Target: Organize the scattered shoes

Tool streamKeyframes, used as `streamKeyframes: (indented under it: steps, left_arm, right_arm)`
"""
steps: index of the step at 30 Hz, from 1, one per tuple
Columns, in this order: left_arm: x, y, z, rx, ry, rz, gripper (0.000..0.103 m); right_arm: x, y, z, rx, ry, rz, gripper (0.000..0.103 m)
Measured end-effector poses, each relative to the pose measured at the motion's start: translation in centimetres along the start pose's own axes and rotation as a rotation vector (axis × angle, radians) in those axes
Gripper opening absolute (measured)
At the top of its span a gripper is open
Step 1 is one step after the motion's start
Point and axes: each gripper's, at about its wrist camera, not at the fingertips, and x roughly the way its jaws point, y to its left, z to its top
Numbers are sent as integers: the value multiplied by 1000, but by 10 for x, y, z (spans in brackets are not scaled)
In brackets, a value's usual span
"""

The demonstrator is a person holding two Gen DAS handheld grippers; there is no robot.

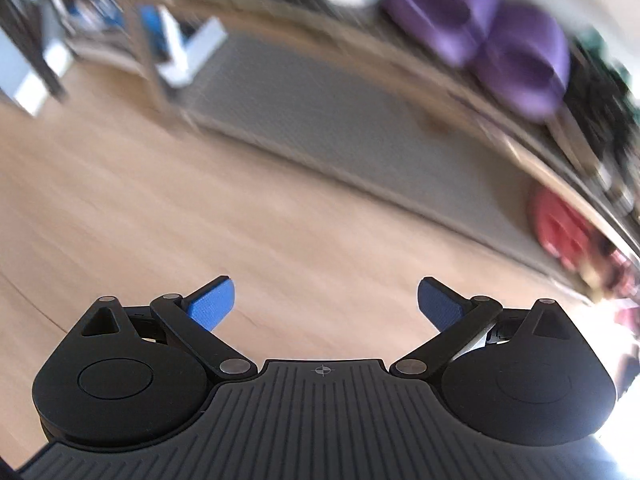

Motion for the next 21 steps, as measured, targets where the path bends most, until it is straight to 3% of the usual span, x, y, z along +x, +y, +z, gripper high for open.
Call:
streamKeyframes:
  steps: [4,6,11,15,18,21]
  left_arm:
    - [-2,-35,-47,161,-17,42,99]
    - [-17,-45,-66,212,-43,14,99]
    - [-82,-70,-127,367,-189,-19,101]
    - [-136,-82,-174,500,-311,24,102]
    - [-148,-86,-203,567,-409,114,102]
    - [-145,-83,-219,573,-454,189,102]
  right_arm:
    - [-26,-41,-50,70,-166,-15,89]
    - [-30,-53,-69,65,-240,-27,89]
    - [-26,-43,-80,-188,-386,-213,89]
    - [-25,-49,-79,-222,-407,-169,89]
    - [-23,-54,-76,-219,-398,-163,89]
    - [-25,-59,-81,-215,-406,-214,89]
